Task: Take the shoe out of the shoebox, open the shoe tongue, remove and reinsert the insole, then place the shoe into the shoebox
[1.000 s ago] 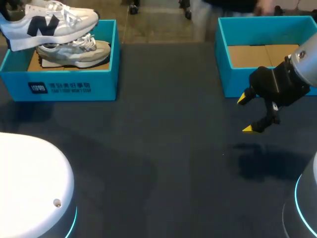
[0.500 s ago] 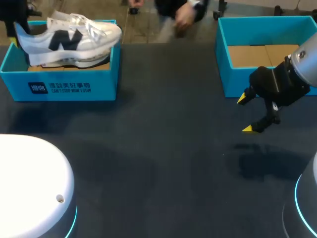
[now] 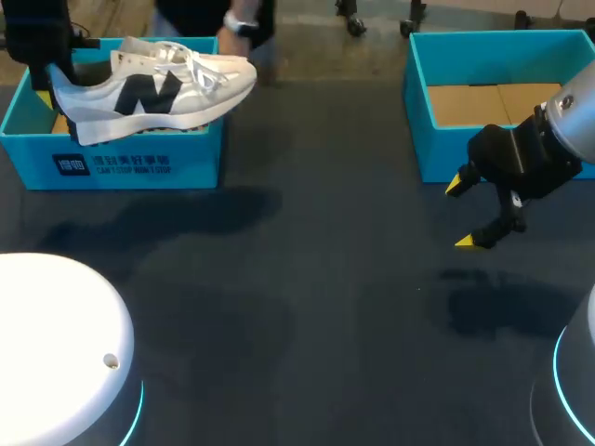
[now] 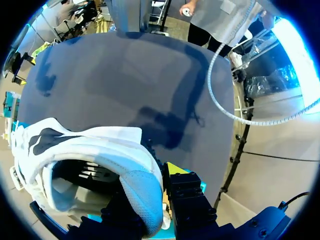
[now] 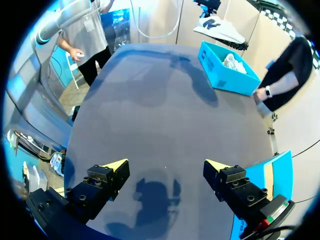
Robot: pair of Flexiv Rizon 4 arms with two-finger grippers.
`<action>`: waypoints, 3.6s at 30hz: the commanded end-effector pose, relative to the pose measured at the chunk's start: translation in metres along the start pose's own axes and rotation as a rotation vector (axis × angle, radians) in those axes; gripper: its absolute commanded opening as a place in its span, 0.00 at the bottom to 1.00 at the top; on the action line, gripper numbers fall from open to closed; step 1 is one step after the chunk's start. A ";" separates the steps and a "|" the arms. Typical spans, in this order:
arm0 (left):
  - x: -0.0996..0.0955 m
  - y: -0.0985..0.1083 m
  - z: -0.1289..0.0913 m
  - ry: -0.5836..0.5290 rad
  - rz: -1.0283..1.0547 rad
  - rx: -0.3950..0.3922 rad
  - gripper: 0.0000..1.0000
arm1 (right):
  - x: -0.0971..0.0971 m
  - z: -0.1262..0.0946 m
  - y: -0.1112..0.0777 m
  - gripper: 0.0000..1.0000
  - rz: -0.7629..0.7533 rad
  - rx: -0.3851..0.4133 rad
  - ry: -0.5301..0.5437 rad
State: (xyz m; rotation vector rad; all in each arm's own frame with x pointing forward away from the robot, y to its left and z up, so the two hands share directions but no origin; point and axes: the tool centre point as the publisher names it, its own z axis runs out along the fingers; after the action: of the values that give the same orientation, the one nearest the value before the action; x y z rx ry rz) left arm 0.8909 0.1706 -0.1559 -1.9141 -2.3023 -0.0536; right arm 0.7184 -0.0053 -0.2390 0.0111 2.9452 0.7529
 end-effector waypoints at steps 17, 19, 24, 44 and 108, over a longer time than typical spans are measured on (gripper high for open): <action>-0.029 -0.067 0.008 0.055 0.037 -0.163 0.00 | 0.001 0.000 0.000 1.00 0.000 0.002 -0.002; -0.034 -0.072 0.009 0.046 0.064 -0.157 0.00 | 0.001 0.000 0.000 1.00 0.000 0.002 -0.002; -0.056 -0.084 0.016 0.034 0.110 -0.147 0.00 | 0.001 0.000 0.000 1.00 0.000 0.002 -0.002; -0.125 -0.145 0.038 0.049 0.192 -0.201 0.00 | 0.001 0.000 0.000 1.00 0.000 0.002 -0.002; -0.199 -0.182 0.072 -0.069 0.116 -0.151 0.00 | 0.001 0.000 0.000 1.00 0.000 0.002 -0.002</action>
State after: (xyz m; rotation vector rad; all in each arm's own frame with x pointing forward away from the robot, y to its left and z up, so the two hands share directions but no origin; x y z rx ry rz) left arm 0.7425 -0.0488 -0.2333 -2.1412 -2.2804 -0.1637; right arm 0.7184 -0.0052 -0.2389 0.0111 2.9452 0.7529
